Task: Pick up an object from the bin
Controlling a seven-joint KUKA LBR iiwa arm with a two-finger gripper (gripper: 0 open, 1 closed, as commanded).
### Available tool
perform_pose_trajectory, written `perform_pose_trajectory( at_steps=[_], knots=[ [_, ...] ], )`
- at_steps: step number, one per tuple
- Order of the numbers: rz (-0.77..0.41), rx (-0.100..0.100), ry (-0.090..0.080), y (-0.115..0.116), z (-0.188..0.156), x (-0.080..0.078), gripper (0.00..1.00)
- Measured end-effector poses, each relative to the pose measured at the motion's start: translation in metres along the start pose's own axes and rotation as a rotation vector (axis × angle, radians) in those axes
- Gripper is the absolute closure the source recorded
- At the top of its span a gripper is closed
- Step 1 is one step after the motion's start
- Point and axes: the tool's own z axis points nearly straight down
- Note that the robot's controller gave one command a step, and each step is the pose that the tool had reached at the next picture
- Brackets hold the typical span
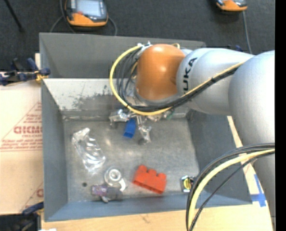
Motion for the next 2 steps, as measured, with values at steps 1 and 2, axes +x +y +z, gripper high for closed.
perform_pose_trajectory(
  at_steps=[1, 2],
  knots=[
    [0.008, 0.002, -0.004, -0.0026, -0.0027, -0.0011, 0.0],
    [0.009, 0.002, -0.004, -0.0026, -0.003, -0.0012, 1.0]
  ],
)
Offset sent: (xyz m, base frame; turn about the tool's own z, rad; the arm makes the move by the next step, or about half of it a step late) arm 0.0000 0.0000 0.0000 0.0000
